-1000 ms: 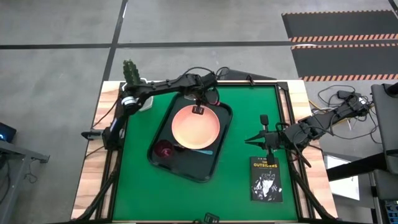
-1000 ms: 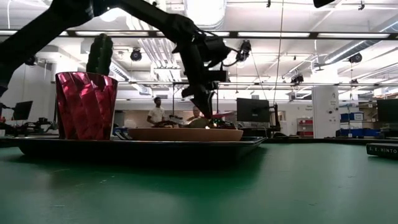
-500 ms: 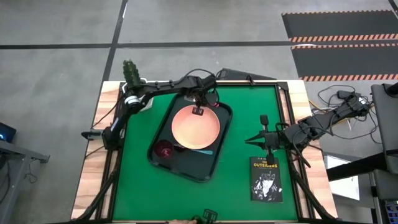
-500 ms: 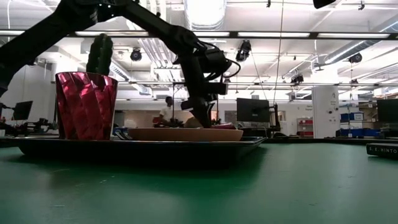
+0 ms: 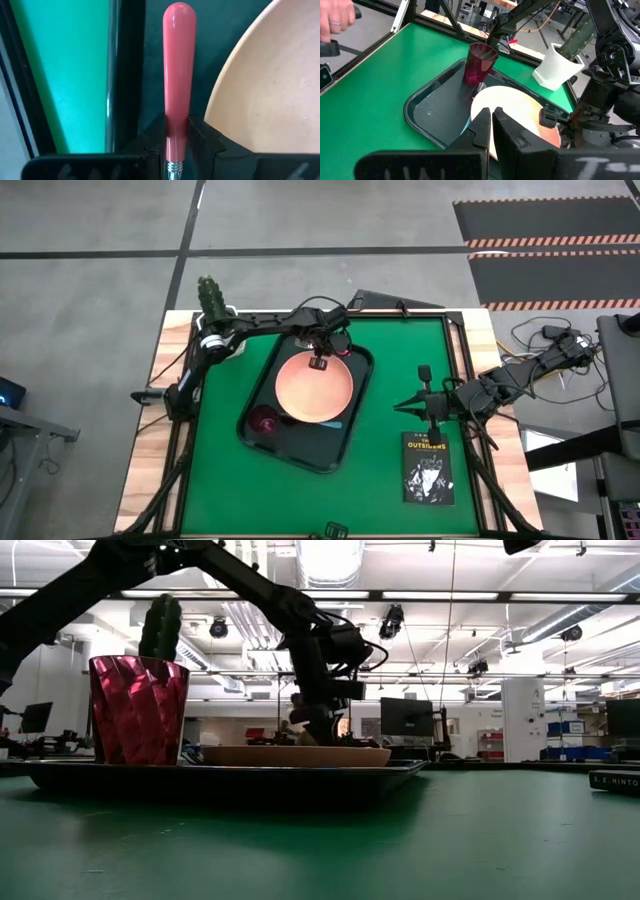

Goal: Pick and place plate/cup/fork/spoon on tray
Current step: Put the pink fork on the serving tray to the right of the orange plate

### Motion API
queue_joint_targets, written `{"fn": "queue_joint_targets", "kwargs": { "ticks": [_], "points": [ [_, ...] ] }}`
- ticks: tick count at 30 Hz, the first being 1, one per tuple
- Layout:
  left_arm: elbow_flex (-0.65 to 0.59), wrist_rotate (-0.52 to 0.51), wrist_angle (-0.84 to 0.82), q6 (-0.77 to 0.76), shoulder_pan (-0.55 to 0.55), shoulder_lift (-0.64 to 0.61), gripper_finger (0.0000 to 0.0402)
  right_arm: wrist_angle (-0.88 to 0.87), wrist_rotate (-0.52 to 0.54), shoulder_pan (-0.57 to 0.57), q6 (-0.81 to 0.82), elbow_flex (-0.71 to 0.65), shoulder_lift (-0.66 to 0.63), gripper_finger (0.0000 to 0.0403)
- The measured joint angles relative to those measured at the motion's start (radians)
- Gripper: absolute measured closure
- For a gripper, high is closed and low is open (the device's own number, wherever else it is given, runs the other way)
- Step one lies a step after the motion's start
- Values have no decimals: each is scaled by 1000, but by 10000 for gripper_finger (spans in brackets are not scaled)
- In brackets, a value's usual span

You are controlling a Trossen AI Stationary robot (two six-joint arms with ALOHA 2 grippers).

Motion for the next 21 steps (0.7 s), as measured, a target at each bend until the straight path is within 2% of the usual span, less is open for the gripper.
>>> {"fn": "queue_joint_targets", "kwargs": {
  "ticks": [7,21],
  "points": [
    [2,1,-57,-26,-26,-6,365,0,1,0,-3,0,-4,394],
    [0,0,14,-27,-28,-8,359,0,1,0,0,0,-6,394]
  ]
}}
